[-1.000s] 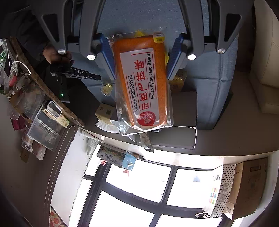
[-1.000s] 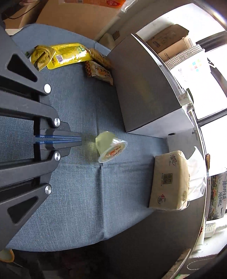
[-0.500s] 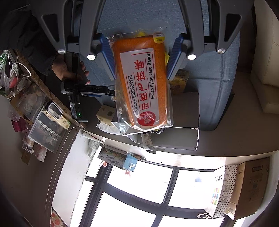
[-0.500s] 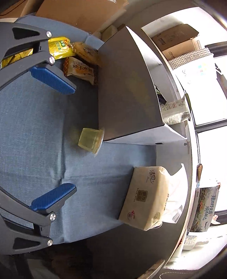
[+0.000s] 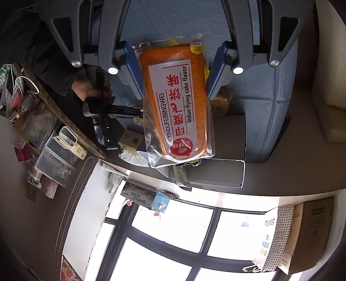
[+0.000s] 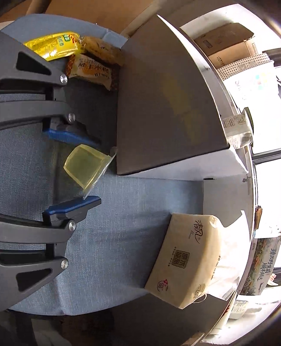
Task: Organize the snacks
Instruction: 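Grasp the square jelly cup with the right gripper, then place the cake pack and square jelly cup into the white box, open both grippers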
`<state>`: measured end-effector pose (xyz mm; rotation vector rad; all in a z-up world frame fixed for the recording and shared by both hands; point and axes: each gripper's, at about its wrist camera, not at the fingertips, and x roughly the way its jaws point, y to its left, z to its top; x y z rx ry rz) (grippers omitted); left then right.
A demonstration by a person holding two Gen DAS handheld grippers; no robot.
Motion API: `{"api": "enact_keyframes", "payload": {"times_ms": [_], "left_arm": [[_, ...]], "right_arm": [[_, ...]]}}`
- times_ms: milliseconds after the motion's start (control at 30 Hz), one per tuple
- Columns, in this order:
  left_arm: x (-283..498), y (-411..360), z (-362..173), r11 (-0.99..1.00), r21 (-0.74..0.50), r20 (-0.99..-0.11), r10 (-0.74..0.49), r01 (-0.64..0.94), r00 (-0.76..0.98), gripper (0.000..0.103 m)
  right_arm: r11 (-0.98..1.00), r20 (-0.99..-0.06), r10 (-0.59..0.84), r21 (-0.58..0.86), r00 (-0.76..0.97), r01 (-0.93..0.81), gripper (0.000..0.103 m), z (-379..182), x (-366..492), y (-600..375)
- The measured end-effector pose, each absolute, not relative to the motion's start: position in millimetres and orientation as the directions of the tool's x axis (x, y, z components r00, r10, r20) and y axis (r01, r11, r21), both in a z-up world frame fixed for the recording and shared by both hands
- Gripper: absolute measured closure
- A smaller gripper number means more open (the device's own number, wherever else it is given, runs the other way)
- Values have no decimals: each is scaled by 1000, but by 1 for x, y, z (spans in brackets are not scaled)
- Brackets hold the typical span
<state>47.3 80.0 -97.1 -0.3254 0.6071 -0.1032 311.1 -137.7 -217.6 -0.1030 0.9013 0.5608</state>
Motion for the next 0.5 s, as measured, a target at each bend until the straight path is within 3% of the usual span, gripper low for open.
{"api": "enact_keyframes", "payload": {"times_ms": [500], "left_arm": [[107,90,-64,954,-300,-490,-174,22,854,41]], "right_arm": [[729,-540,657,278,526,-626,53,-105,254,-143]]}}
